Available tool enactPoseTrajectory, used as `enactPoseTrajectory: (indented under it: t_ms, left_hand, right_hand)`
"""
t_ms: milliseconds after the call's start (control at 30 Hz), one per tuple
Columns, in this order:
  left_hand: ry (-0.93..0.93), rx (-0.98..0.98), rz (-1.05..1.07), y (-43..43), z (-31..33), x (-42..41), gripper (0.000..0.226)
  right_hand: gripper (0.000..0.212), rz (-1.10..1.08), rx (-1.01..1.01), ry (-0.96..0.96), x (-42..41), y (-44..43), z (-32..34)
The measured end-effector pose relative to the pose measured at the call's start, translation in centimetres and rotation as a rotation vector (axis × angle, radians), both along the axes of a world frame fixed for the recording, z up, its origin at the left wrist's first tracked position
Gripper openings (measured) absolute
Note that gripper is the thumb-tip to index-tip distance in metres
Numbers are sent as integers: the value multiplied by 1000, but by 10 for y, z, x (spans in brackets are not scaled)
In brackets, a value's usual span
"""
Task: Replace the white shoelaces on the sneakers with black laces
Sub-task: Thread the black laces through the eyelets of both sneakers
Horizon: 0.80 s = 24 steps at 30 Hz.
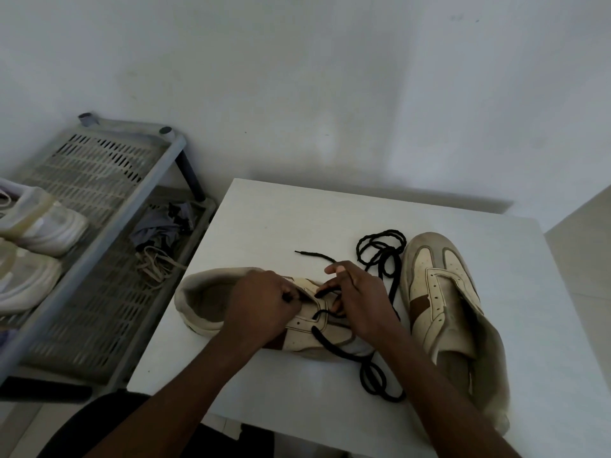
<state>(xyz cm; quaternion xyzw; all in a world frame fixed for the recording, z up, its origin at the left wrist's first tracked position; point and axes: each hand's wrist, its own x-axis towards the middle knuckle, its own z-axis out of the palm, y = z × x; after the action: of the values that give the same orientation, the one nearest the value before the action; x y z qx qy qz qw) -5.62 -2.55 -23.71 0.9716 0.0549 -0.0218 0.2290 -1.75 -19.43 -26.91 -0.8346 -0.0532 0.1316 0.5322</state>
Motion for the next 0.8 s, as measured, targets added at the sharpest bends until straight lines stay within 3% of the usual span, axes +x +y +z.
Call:
enactPoseTrajectory:
  t_ms: [233, 400, 467, 600, 667, 800]
  left_hand:
    - [120, 149, 147, 46, 37, 5, 9]
    - [195, -63, 193, 93, 48, 4, 6]
    - [268, -15, 136, 95, 51, 2, 8]
    - [352, 281, -85, 67, 43, 1, 14]
    - [336, 342, -111, 53, 35, 0, 9]
    - [375, 369, -120, 54, 23, 3, 27]
  right_hand:
    - [29, -76, 157, 122, 1, 1, -1]
    - [31, -121, 248, 182, 2, 0, -1]
    - [28, -111, 257, 203, 3, 0, 0]
    - [16, -5, 16, 90, 3, -1, -5]
    - [12, 40, -90, 9, 2, -1, -6]
    - [6, 136, -206, -76, 0, -1, -3]
